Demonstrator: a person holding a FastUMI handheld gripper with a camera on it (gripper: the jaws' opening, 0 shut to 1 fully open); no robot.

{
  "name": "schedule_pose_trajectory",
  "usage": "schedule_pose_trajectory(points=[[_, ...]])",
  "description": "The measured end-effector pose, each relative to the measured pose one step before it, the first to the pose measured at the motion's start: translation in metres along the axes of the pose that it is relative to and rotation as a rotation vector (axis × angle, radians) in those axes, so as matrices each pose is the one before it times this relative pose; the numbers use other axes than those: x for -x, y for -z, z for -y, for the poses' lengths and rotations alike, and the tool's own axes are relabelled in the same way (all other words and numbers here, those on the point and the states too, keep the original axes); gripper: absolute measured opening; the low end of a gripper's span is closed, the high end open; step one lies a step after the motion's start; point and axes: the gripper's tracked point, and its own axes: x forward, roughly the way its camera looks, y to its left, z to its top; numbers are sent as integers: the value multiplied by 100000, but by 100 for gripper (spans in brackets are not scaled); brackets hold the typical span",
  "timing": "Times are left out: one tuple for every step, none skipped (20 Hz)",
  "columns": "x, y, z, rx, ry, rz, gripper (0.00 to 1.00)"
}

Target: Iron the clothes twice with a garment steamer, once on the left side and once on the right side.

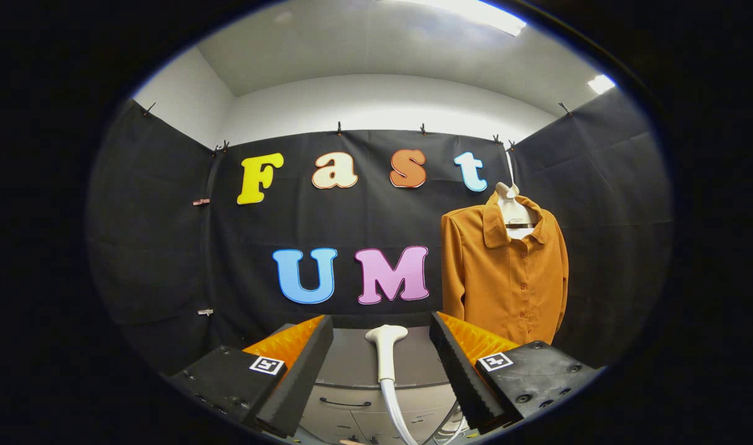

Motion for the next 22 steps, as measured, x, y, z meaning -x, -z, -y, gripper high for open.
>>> schedule_pose_trajectory(points=[[-64,-56,22,43,158,231,98],[-73,-107,-139,-61,-2,326,98],[-38,-51,-188,176,-32,314,98],[-74,-4,-211,381,-84,153,98],[-165,22,-290,329,-194,3,98],[-129,38,-244,275,-107,-130,98],[-135,160,-106,264,268,-189,98],[-103,68,-137,126,327,-142,98],[-80,82,-291,8,341,-130,98],[-84,113,-263,-38,261,-173,98],[-152,192,-250,61,531,-345,98],[-101,236,-261,127,327,-378,98],[-93,241,-265,222,613,-503,98],[-81,186,-296,251,819,-547,98],[-83,264,-249,203,906,-584,98],[-69,231,-228,85,1006,-447,98],[49,283,-338,-53,773,-542,98],[-23,321,-389,-174,492,-618,98],[-41,391,-215,-136,762,-750,98],[76,468,-140,-48,722,-957,98],[-132,428,-43,-5,882,-993,98],[-115,569,18,172,916,-1412,98]])
